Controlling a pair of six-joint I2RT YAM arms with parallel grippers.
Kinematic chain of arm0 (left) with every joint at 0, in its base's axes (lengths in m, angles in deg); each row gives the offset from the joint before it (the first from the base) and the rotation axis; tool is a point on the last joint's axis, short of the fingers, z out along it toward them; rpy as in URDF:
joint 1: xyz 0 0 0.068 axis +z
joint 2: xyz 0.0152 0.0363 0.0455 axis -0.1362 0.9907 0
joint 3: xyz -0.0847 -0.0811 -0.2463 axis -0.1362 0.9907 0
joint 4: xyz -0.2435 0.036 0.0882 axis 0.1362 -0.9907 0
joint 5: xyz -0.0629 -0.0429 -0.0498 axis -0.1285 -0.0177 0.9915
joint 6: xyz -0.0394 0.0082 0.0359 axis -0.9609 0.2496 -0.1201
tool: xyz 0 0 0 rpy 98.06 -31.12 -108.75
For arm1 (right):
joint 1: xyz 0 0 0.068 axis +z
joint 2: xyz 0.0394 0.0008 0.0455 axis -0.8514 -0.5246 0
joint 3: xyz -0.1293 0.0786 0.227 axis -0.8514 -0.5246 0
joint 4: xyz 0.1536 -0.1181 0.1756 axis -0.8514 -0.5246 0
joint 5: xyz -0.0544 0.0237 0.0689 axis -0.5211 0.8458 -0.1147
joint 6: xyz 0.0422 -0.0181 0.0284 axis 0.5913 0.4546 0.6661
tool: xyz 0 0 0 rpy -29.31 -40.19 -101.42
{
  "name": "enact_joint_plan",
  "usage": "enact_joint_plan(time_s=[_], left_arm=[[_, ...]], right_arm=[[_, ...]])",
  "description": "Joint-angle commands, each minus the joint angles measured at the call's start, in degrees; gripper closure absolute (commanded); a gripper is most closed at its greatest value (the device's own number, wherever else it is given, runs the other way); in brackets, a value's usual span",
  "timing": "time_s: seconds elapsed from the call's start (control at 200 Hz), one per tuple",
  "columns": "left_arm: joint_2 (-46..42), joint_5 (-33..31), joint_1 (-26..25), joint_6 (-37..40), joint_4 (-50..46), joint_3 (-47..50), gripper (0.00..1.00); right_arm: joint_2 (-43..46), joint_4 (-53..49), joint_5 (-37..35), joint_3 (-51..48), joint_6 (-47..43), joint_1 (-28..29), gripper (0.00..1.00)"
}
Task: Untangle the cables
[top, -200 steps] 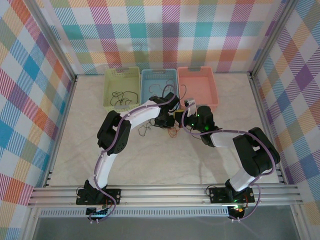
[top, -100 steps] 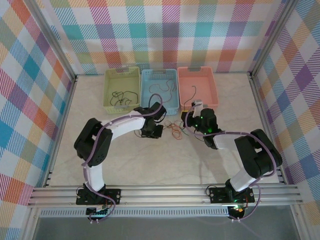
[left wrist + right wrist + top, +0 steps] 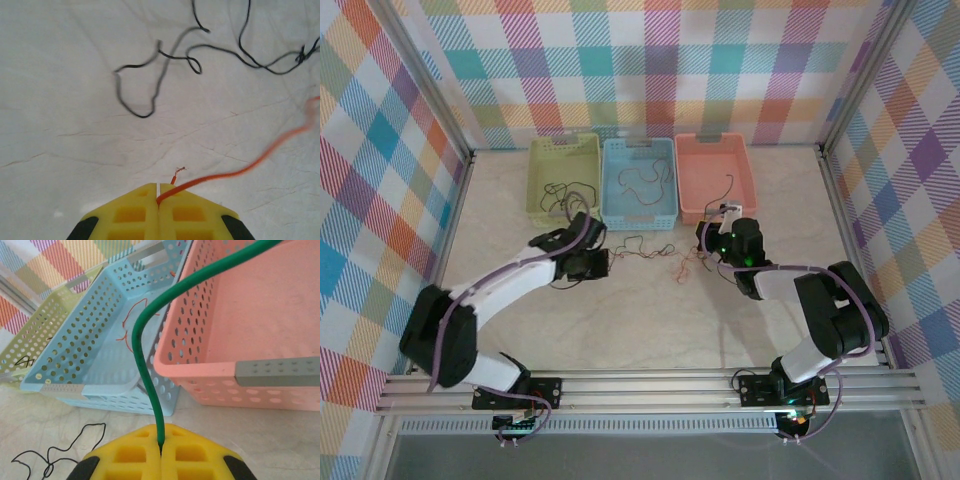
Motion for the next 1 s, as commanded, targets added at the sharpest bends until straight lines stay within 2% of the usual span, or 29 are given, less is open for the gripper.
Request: enact_joint_plan(time_s=[0.0,0.2,0.385,0.715,0.995], left_arm=[[-9.69,-1.59,2.93,-2.30,1.04,4.15,1.00],[-28.42,-5.13,6.32,-2.97,-5.61,7.08,1.00],[-40.68,-8.75,7.46,-3.37,-13.30,2.96,1.00],[-47.84,-15.29,7.45,-0.58,-25.04,-10.63,1.00],[-48.33,-19.12,7.45,3.34,-32.35,-23.50,1.00]], right_arm=[[1.34,1.42,-1.13,-0.70,1.62,-0.57,1.00],[1.60,0.61,-2.33,-0.71,1.71,-0.70,1.00],[2.22,-0.36,-4.44,-1.12,1.96,-0.91,1.00],[2.95,-4.83,-10.02,-0.99,3.57,-1.13,1.00],[2.56,-5.90,-11.02,-0.70,4.61,-1.36,1.00]])
